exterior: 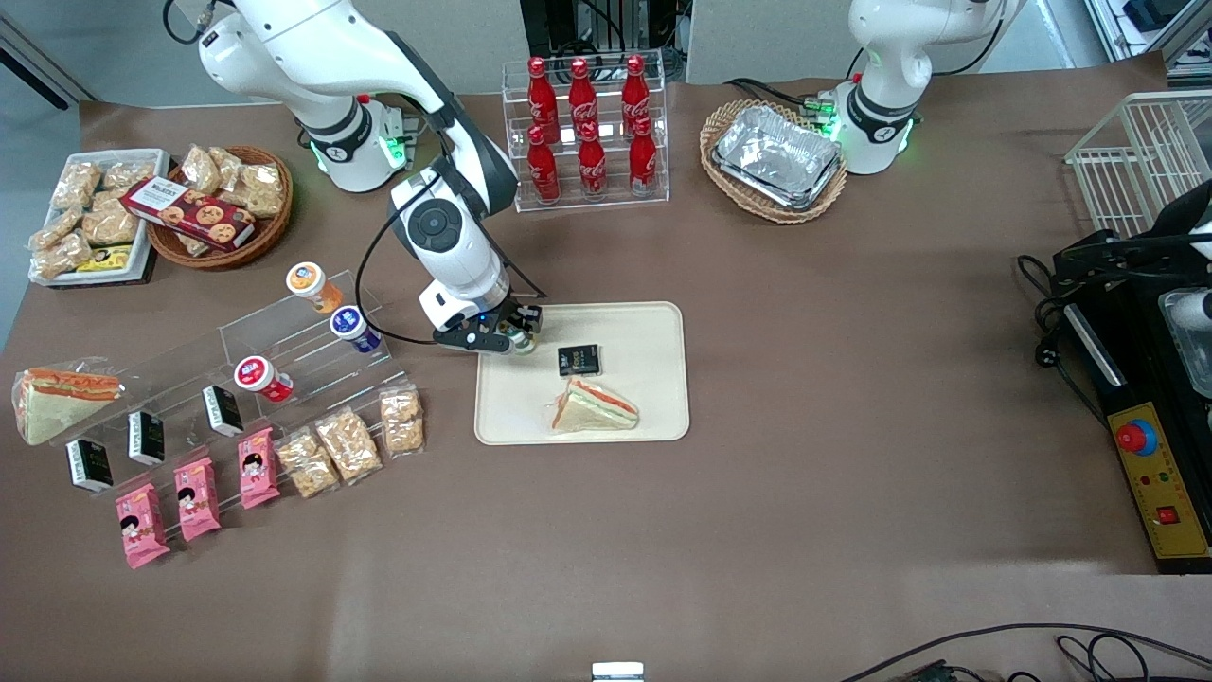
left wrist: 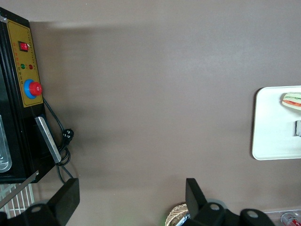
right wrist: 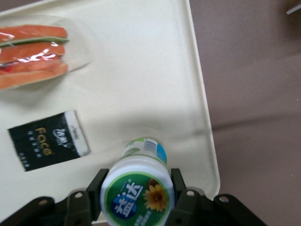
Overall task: Place green gum on tray
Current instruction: 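Lower the gum bottle onto the tray beside the black card and release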
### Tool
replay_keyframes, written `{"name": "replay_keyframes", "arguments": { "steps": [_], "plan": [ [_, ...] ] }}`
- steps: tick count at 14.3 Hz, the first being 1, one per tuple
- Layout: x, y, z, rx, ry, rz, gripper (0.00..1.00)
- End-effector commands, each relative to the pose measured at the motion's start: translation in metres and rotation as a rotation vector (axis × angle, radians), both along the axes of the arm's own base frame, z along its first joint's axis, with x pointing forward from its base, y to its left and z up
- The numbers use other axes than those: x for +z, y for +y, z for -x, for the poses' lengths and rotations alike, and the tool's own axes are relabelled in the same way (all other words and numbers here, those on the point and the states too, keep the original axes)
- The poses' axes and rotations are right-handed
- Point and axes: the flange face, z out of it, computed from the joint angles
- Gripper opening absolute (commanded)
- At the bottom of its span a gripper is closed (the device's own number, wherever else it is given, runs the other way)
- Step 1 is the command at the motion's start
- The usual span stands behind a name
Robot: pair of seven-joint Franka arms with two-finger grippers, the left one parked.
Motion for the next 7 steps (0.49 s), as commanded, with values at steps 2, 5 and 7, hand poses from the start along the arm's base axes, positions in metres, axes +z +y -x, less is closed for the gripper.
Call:
{"name": "replay_keyframes", "arguments": {
  "steps": [2, 5, 7],
  "plan": [
    [-0.004, -0.006, -0.003, -0.005, -0.024, 0.012, 0.81],
    [0.004, -0.011, -0.009, -0.018, -0.031, 0.006, 1.0],
    [0.032, -0.029, -0.026, -0.044, -0.06, -0.016, 1.0]
  ]
}}
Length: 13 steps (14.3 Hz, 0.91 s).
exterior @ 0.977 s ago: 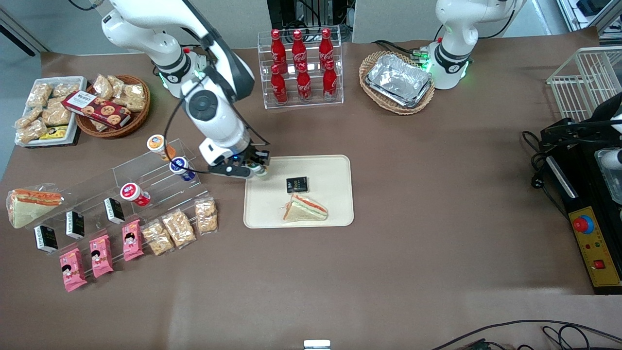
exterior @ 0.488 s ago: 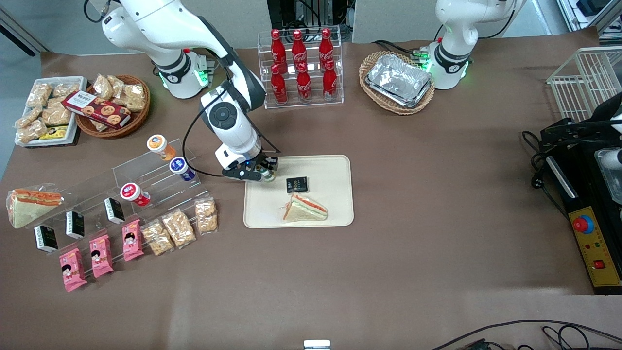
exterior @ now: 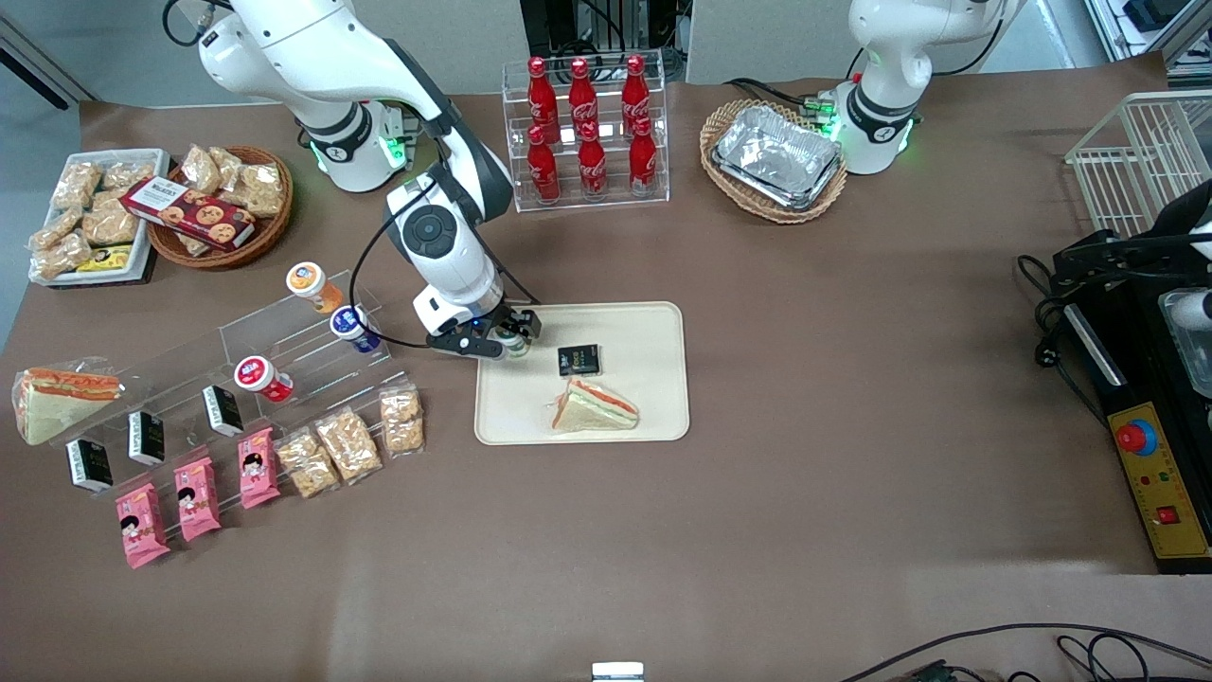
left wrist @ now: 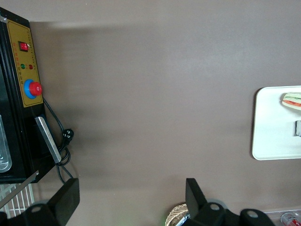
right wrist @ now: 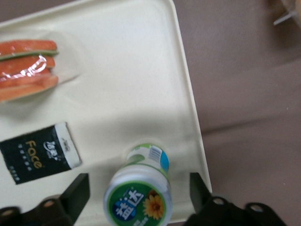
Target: Place green gum on tray
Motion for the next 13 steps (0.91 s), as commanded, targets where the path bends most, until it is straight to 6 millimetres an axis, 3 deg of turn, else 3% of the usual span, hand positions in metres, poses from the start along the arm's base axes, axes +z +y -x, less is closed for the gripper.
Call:
{"name": "replay_keyframes", "arguments": {
  "steps": [1, 5, 7, 8, 13],
  "plan": [
    [0.057, -0.04, -0.031, -0.052, -0.047, -0.024, 1.0],
    [0.159, -0.096, -0.079, -0.061, 0.006, -0.025, 1.0],
    [0.2, -0.12, -0.096, -0.078, 0.009, -0.029, 1.0],
    [0.22, -0.141, -0.106, -0.066, 0.015, -0.028, 1.0],
    [0.3, -0.245, -0.117, 0.005, 0.067, -0.011, 1.0]
  ]
}}
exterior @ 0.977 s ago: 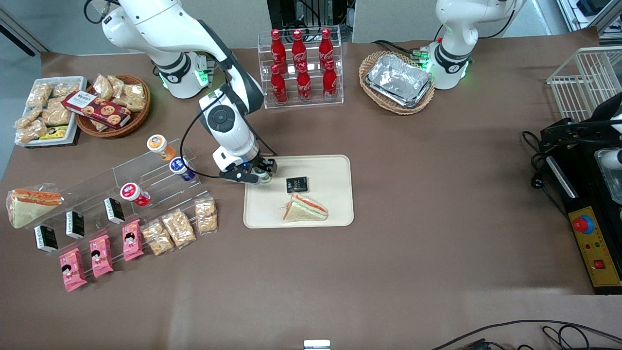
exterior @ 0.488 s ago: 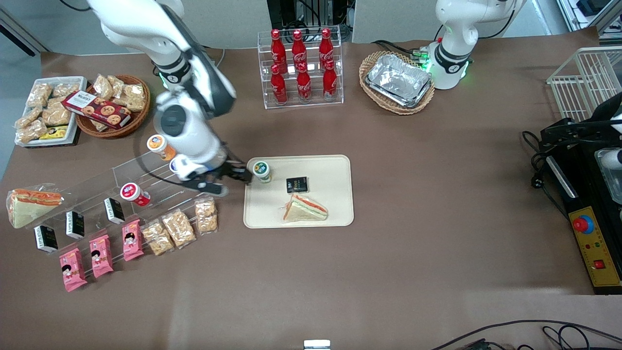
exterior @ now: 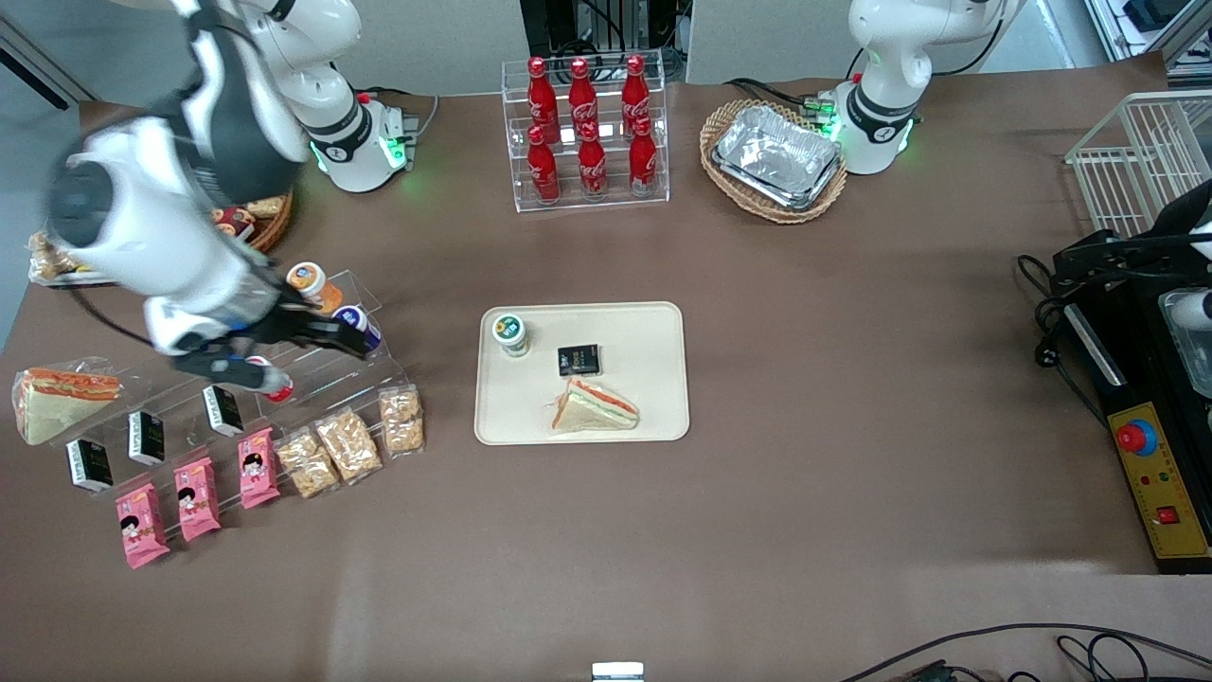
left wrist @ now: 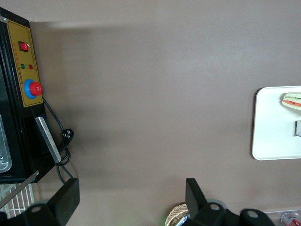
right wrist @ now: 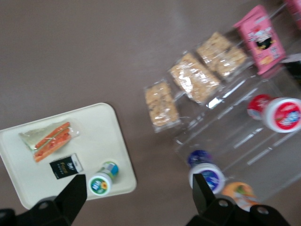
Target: Place green gum on tray
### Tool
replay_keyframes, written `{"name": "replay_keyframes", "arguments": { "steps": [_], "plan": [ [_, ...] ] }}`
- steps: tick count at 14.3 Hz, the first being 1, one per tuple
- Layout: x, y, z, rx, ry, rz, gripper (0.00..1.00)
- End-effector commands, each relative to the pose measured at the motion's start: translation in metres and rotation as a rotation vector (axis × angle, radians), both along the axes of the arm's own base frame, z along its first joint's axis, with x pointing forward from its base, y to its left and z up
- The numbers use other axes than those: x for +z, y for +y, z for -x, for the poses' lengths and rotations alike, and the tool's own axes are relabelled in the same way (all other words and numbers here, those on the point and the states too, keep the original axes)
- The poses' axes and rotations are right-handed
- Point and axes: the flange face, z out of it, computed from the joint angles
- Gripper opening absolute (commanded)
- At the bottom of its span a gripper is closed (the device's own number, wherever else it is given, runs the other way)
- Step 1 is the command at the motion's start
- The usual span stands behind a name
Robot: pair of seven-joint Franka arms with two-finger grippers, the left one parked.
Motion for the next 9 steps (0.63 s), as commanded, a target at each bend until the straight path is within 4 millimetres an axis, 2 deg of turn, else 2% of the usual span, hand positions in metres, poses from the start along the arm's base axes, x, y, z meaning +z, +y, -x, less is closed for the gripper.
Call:
{"name": "replay_keyframes", "arguments": {
  "steps": [1, 4, 6, 7, 9],
  "plan": [
    [0.05, -0.064, -0.003, 0.067, 0.026, 0.026, 1.0],
    [0.085, -0.121, -0.002, 0.104, 0.029, 0.018, 1.0],
    [0.108, -0.172, 0.002, 0.132, 0.025, 0.016, 1.0],
    [0.114, -0.186, 0.002, 0.138, 0.03, 0.016, 1.0],
    [0.122, -0.197, 0.001, 0.128, 0.036, 0.029, 1.0]
  ]
}}
